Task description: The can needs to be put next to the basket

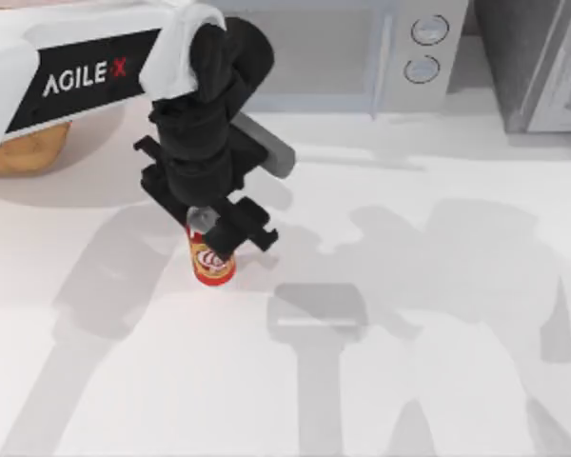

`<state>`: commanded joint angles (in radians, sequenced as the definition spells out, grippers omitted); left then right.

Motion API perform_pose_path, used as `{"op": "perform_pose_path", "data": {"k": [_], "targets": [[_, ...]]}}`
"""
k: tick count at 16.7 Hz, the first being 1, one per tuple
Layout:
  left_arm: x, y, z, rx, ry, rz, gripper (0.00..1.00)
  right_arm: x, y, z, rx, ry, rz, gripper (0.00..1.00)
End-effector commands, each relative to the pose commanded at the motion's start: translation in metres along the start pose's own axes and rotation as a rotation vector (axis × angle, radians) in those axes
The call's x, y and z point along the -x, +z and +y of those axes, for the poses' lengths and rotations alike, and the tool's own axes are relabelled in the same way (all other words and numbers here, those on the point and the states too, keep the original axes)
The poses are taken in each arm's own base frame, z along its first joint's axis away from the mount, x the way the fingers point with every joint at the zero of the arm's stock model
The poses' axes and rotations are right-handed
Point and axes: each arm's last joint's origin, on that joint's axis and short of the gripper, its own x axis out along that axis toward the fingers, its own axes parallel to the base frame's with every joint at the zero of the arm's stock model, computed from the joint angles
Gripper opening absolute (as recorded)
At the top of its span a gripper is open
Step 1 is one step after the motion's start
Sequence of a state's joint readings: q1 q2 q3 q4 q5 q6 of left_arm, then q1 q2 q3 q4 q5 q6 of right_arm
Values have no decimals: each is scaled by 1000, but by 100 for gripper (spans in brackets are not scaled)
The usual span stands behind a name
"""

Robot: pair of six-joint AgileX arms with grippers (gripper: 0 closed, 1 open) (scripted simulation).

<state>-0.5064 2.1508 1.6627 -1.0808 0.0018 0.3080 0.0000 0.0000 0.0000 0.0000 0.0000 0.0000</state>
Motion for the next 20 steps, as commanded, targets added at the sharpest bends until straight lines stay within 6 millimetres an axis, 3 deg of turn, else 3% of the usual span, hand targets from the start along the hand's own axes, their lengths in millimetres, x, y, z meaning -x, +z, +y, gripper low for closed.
{"op": "perform_pose_path", "data": {"k": [3,4,14,17,20], "targets": [[0,0,0,0,0,0,2,0,0,0,0,0,0,100],[0,0,0,0,0,0,0,0,0,0,0,0,0,100],[-1,-3,-1,9,0,14,0,0,0,0,0,0,0,100],[-14,-25,5,90,-3,116,0,0,0,0,0,0,0,100],[-27,-66,30,243,-11,240,0,0,0,0,0,0,0,100]]}}
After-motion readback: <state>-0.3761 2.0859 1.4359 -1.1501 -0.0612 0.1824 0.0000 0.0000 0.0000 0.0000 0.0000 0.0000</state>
